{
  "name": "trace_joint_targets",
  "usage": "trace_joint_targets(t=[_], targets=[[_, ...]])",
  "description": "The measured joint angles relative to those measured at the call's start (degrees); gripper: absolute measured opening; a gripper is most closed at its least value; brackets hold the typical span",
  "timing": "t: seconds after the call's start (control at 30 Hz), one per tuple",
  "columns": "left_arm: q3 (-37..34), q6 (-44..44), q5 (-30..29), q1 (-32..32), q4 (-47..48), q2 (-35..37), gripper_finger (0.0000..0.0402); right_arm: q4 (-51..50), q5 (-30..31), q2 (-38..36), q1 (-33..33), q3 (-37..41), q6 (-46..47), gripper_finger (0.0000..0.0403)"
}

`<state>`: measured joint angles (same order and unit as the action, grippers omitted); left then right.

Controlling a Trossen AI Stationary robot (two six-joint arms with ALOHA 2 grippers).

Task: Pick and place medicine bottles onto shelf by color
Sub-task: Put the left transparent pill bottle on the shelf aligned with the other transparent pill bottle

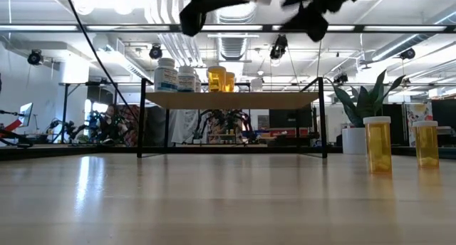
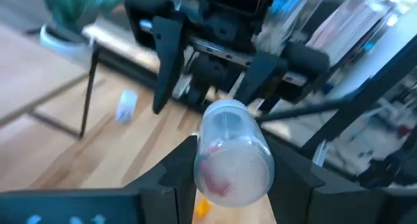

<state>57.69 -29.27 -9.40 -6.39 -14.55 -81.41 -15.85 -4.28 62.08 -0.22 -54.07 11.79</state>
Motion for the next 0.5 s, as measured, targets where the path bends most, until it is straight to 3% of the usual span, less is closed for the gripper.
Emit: trace_joint_targets(t=[0.2, 0.5], targets=[[0.0, 0.6, -0.1, 0.1, -8.7, 0.1, 0.0125, 24.7, -0.2, -6.3, 1.5, 10.6, 8.2, 0.0238], [0.0, 1.2, -1.0, 0.4, -12.3, 0.1, 0.0128, 31.4, 0.9, -6.4, 1.5, 10.7, 7.4, 0.0237]])
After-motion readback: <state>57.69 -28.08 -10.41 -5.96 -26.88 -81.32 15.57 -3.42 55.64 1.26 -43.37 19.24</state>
